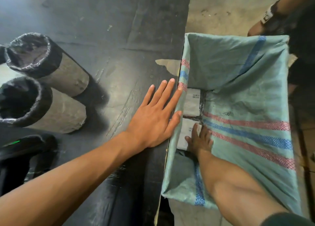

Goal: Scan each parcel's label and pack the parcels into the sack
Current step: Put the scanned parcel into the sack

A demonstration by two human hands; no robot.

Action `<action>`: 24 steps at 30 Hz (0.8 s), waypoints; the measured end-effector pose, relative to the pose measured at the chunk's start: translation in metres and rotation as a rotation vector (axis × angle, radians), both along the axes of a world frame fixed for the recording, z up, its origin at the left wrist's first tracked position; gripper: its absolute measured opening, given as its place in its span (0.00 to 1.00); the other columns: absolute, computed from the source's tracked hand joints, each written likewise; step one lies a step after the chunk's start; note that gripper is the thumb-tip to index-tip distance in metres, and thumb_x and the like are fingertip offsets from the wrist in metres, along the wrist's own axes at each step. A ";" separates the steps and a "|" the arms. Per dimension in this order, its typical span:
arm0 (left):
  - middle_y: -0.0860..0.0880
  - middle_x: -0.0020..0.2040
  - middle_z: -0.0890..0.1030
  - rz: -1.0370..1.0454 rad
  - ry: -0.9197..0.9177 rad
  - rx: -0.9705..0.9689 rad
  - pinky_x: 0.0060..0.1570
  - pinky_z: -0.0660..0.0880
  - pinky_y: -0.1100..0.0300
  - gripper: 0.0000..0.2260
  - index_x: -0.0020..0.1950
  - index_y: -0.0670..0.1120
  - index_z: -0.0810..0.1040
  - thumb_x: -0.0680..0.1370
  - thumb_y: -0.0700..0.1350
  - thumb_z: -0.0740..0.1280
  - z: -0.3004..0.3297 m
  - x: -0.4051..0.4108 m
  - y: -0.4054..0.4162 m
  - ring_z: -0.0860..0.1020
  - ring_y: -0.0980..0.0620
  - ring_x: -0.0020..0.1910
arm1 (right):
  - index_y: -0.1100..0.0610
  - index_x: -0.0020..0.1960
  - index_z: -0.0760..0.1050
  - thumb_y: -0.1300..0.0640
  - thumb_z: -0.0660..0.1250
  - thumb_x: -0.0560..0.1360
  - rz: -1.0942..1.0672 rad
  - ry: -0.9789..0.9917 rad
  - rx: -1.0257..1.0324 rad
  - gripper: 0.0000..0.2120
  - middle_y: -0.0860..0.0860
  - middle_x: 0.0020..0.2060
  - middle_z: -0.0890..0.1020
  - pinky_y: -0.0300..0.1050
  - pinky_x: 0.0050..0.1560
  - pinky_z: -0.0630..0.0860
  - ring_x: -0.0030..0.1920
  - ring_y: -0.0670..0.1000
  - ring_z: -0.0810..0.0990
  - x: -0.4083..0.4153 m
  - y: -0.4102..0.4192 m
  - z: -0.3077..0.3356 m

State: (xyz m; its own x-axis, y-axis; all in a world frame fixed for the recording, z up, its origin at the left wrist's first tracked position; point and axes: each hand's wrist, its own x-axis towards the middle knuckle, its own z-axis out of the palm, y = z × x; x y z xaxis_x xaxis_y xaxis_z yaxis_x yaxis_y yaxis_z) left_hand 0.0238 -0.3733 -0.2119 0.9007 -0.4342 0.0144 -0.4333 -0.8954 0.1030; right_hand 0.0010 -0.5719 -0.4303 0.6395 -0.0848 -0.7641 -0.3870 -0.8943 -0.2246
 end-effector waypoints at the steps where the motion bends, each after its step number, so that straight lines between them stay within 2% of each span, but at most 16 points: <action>1: 0.44 0.83 0.49 -0.003 0.001 -0.002 0.80 0.48 0.44 0.28 0.83 0.46 0.50 0.85 0.56 0.47 -0.001 0.000 0.001 0.46 0.46 0.82 | 0.45 0.85 0.32 0.43 0.54 0.88 0.007 0.024 -0.011 0.37 0.57 0.82 0.29 0.67 0.82 0.40 0.82 0.63 0.29 0.001 0.000 0.000; 3: 0.44 0.83 0.49 -0.003 0.000 -0.005 0.80 0.47 0.44 0.28 0.84 0.46 0.49 0.85 0.56 0.46 -0.003 0.001 0.002 0.45 0.47 0.82 | 0.44 0.84 0.31 0.41 0.54 0.87 0.014 0.073 -0.032 0.38 0.57 0.82 0.28 0.68 0.81 0.40 0.82 0.63 0.30 0.005 0.000 0.002; 6: 0.45 0.84 0.48 -0.002 0.010 -0.014 0.80 0.46 0.45 0.28 0.84 0.47 0.49 0.85 0.57 0.44 -0.004 0.001 0.002 0.45 0.48 0.82 | 0.45 0.84 0.31 0.36 0.52 0.86 0.056 0.165 -0.095 0.39 0.58 0.83 0.31 0.68 0.81 0.46 0.83 0.64 0.34 0.015 -0.002 0.010; 10: 0.47 0.84 0.45 -0.005 0.040 -0.016 0.80 0.42 0.47 0.28 0.84 0.48 0.45 0.85 0.58 0.43 -0.005 0.001 0.003 0.42 0.49 0.82 | 0.47 0.86 0.39 0.33 0.47 0.85 0.129 0.230 -0.134 0.37 0.57 0.85 0.40 0.66 0.82 0.48 0.84 0.65 0.41 0.038 -0.006 0.031; 15: 0.48 0.84 0.43 -0.011 0.064 -0.043 0.80 0.37 0.49 0.28 0.83 0.50 0.41 0.85 0.58 0.42 -0.005 0.002 0.004 0.39 0.50 0.82 | 0.51 0.87 0.45 0.37 0.49 0.87 0.125 0.132 -0.066 0.34 0.59 0.86 0.44 0.62 0.83 0.48 0.85 0.64 0.44 0.053 -0.020 0.069; 18: 0.47 0.84 0.43 -0.006 0.073 -0.059 0.79 0.35 0.50 0.29 0.83 0.50 0.41 0.85 0.59 0.42 -0.004 0.002 0.003 0.40 0.49 0.82 | 0.54 0.87 0.41 0.38 0.50 0.87 0.076 0.098 -0.022 0.36 0.57 0.86 0.43 0.60 0.84 0.47 0.85 0.62 0.44 0.049 -0.027 0.107; 21: 0.47 0.84 0.43 0.000 0.113 -0.071 0.79 0.34 0.50 0.29 0.83 0.50 0.42 0.85 0.59 0.45 0.000 0.003 0.002 0.40 0.49 0.82 | 0.56 0.86 0.47 0.38 0.54 0.87 -0.006 0.022 0.059 0.36 0.55 0.85 0.53 0.54 0.83 0.52 0.85 0.59 0.53 0.038 -0.026 0.155; 24: 0.46 0.84 0.43 0.014 0.238 -0.133 0.78 0.34 0.49 0.30 0.84 0.50 0.45 0.85 0.60 0.50 0.014 0.004 0.003 0.40 0.47 0.82 | 0.54 0.86 0.53 0.38 0.55 0.86 -0.034 -0.101 0.079 0.34 0.54 0.84 0.59 0.53 0.80 0.56 0.83 0.58 0.59 0.026 -0.017 0.199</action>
State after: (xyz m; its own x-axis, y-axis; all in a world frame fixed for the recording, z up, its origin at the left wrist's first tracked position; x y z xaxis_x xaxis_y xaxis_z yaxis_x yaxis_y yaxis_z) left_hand 0.0280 -0.3703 -0.1977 0.8915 -0.4301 -0.1424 -0.3705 -0.8730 0.3172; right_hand 0.0274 -0.5884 -0.2317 0.7112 -0.0503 -0.7012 -0.3890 -0.8590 -0.3329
